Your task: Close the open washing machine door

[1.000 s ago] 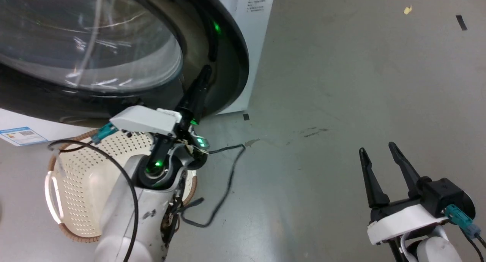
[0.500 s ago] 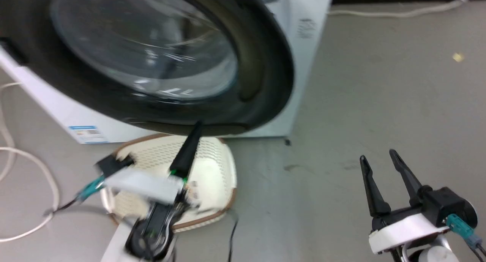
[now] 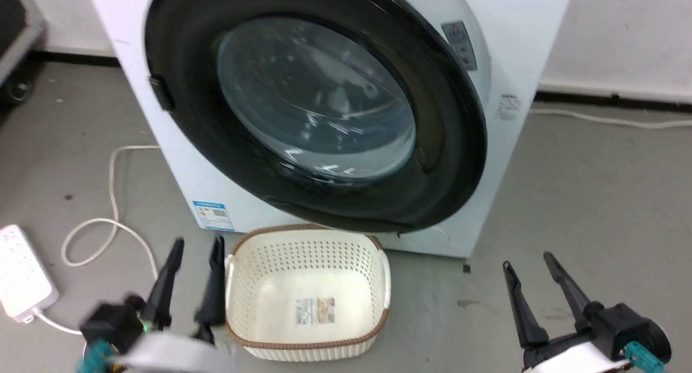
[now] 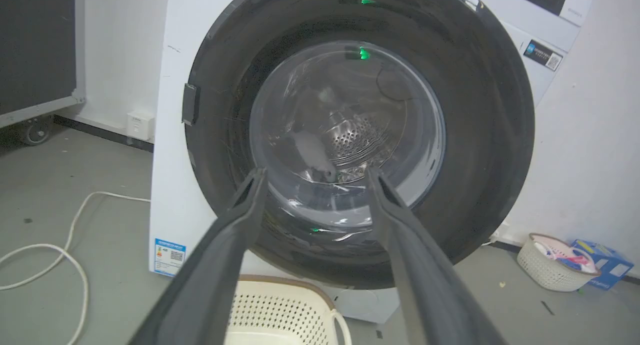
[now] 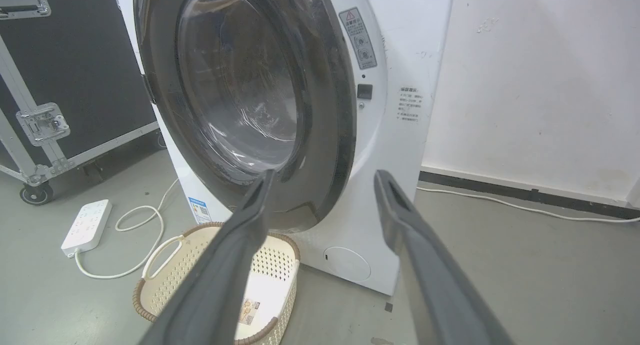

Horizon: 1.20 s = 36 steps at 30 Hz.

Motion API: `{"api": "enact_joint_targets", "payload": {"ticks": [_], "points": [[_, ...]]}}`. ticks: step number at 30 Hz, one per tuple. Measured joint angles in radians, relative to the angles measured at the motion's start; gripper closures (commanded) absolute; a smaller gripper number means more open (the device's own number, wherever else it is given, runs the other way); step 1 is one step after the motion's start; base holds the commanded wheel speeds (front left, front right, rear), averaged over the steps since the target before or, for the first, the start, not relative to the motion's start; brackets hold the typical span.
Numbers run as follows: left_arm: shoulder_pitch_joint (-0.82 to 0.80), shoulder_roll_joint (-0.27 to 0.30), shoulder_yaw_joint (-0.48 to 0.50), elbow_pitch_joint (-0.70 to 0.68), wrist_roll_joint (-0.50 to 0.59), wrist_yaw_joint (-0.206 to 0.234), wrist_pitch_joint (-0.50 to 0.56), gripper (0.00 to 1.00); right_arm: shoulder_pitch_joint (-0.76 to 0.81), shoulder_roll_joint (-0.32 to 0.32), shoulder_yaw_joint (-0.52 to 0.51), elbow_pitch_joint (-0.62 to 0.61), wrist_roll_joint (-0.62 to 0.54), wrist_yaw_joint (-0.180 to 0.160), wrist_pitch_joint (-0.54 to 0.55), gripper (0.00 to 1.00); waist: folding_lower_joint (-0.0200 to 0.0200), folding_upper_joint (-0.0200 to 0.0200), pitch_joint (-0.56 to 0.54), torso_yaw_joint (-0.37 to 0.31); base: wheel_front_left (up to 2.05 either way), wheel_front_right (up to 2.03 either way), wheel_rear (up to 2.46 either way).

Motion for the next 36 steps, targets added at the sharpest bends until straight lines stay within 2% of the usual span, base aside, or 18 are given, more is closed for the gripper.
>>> {"api": "enact_joint_targets", "payload": {"ticks": [1, 2, 3, 6, 7, 10, 11, 12, 13, 17, 20, 22, 23, 24, 27, 29, 30, 36], "points": [[0.000, 0.000, 0.000, 0.000, 0.000, 0.000, 0.000, 0.00, 0.000, 0.000, 0.000, 0.000, 0.000, 0.000, 0.000, 0.00, 0.0000, 0.0000, 0.000, 0.000, 0.00, 0.00, 0.00], [0.052, -0.018, 0.013, -0.017, 0.124, 0.008, 0.000, 0.00, 0.013, 0.000, 0.007, -0.006, 0.000, 0.000, 0.000, 0.00, 0.0000, 0.0000, -0.015, 0.016, 0.00, 0.00, 0.00], [0.052, -0.018, 0.013, -0.017, 0.124, 0.008, 0.000, 0.00, 0.013, 0.000, 0.007, -0.006, 0.000, 0.000, 0.000, 0.00, 0.0000, 0.0000, -0.015, 0.016, 0.00, 0.00, 0.00], [0.116, -0.028, 0.015, -0.023, 0.267, 0.021, 0.000, 0.00, 0.029, 0.002, 0.009, -0.009, 0.000, 0.000, 0.000, 0.00, 0.0001, 0.0000, -0.031, 0.034, 0.00, 0.00, 0.00], [0.147, -0.056, 0.023, -0.028, 0.301, 0.029, 0.000, 0.00, 0.034, 0.002, 0.007, -0.009, 0.000, 0.000, 0.000, 0.00, 0.0001, 0.0000, -0.037, 0.045, 0.00, 0.00, 0.00], [0.164, -0.069, 0.021, -0.030, 0.341, 0.026, 0.000, 0.00, 0.037, 0.002, 0.008, -0.010, 0.000, 0.000, 0.000, 0.00, 0.0001, 0.0000, -0.040, 0.056, 0.00, 0.00, 0.00], [0.168, -0.071, 0.019, -0.031, 0.361, 0.025, 0.000, 0.00, 0.038, 0.002, 0.007, -0.010, 0.001, 0.000, 0.000, 0.25, 0.0002, 0.0000, -0.041, 0.062, 0.00, 0.00, 0.00], [0.169, -0.074, 0.017, -0.033, 0.375, 0.022, 0.000, 0.00, 0.042, 0.002, 0.005, -0.003, 0.010, 0.000, 0.000, 0.25, 0.0002, 0.0000, -0.041, 0.067, 0.00, 0.00, 0.00], [0.169, -0.076, 0.015, -0.035, 0.388, 0.016, 0.000, 0.00, 0.048, 0.003, 0.002, 0.004, 0.025, 0.000, 0.000, 1.00, 0.0002, 0.0000, -0.041, 0.073, 0.00, 0.00, 0.00], [0.162, -0.086, -0.010, -0.067, 0.449, -0.002, 0.000, 0.00, 0.045, 0.003, 0.006, -0.004, 0.050, 0.000, 0.000, 1.00, 0.0003, 0.0000, -0.005, 0.099, 0.00, 0.00, 0.00], [0.139, -0.091, -0.024, -0.071, 0.475, -0.006, 0.000, 0.00, 0.005, -0.025, 0.059, -0.008, 0.042, 0.000, 0.002, 1.00, 0.0003, 0.0000, 0.032, 0.111, 0.00, 0.00, 0.00], [0.121, -0.098, -0.034, -0.073, 0.481, -0.007, 0.000, 0.00, -0.047, -0.056, 0.097, -0.008, 0.047, 0.000, 0.019, 1.00, 0.0004, 0.0000, 0.060, 0.120, 0.00, 0.00, 0.00], [0.106, -0.109, -0.041, -0.077, 0.482, -0.007, 0.000, 0.00, -0.116, -0.096, 0.145, -0.008, 0.059, 0.000, 0.045, 1.00, 0.0005, 0.0000, 0.090, 0.128, 0.00, 0.00, 0.00], [0.106, -0.109, -0.041, -0.077, 0.482, -0.007, 0.000, 0.00, -0.116, -0.096, 0.145, -0.008, 0.059, 0.000, 0.045, 1.00, 0.0005, 0.0000, 0.090, 0.128, 0.00, 0.00, 0.00], [0.078, -0.116, -0.054, -0.076, 0.489, -0.007, 0.000, 0.00, -0.233, -0.168, 0.191, 0.001, 0.085, 0.000, 0.100, 1.00, 0.0005, 0.0000, 0.135, 0.141, 0.00, 0.00, 0.00], [0.053, -0.122, -0.060, -0.075, 0.489, -0.008, 0.000, 0.00, -0.311, -0.198, 0.196, 0.028, 0.141, 0.000, 0.142, 1.00, 0.0006, 0.0000, 0.165, 0.151, 0.00, 0.00, 0.00], [0.025, -0.133, -0.064, -0.075, 0.488, -0.008, 0.000, 0.00, -0.424, -0.247, 0.211, 0.069, 0.208, 0.000, 0.194, 1.00, 0.0005, 0.0000, 0.208, 0.165, 0.00, 0.00, 0.00], [-0.023, -0.144, -0.076, -0.076, 0.488, -0.007, 0.000, 0.00, -0.608, -0.350, 0.227, 0.173, 0.281, 0.004, 0.245, 1.00, 0.0006, 0.0000, 0.283, 0.193, 0.00, 0.00, 0.00]]}}
